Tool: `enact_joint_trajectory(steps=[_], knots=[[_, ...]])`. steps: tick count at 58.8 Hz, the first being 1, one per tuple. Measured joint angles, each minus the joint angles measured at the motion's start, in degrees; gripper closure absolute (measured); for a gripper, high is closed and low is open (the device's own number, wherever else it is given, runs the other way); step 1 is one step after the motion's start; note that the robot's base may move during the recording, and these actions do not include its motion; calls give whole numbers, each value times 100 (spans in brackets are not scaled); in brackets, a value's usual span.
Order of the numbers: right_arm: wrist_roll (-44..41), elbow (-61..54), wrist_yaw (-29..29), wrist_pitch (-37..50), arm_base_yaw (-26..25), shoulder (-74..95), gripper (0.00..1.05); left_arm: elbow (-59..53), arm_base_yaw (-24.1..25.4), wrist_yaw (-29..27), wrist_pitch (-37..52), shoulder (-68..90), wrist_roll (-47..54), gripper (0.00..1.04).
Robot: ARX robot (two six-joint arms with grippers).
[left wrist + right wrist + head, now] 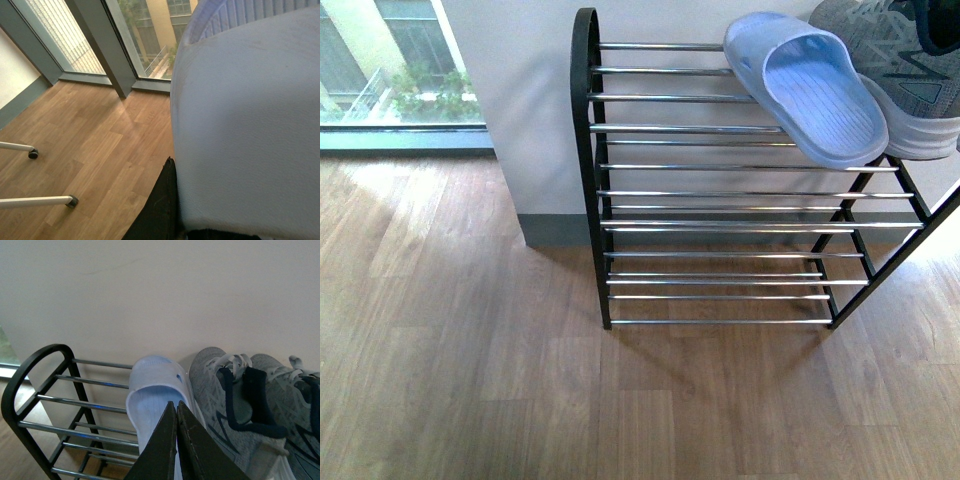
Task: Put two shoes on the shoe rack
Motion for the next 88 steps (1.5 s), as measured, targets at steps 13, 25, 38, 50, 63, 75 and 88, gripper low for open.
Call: enact_joint_trajectory(steps=[13, 25, 38, 50, 63, 75, 88], knots=[[2, -844, 2, 33, 0, -837, 103, 0, 0, 0, 0, 0, 0, 103], [2, -1576, 2, 212, 0, -1318, 103, 0, 0, 2, 2, 0, 0, 103], [2, -1958, 2, -245, 0, -2208, 103, 0, 0, 2, 0, 0, 0, 103], [2, -2253, 2, -896, 2, -3136, 103, 0, 0, 0, 2, 0, 0, 103], [2, -2437, 2, -1635, 2, -4065, 103, 0, 0, 2, 2, 0, 0, 103], [2, -2476, 2, -2277, 2, -4815, 103, 0, 0, 2, 2, 0, 0, 103], [2, -2479, 2, -2981, 2, -5589, 103, 0, 0, 2, 0, 0, 0, 103]])
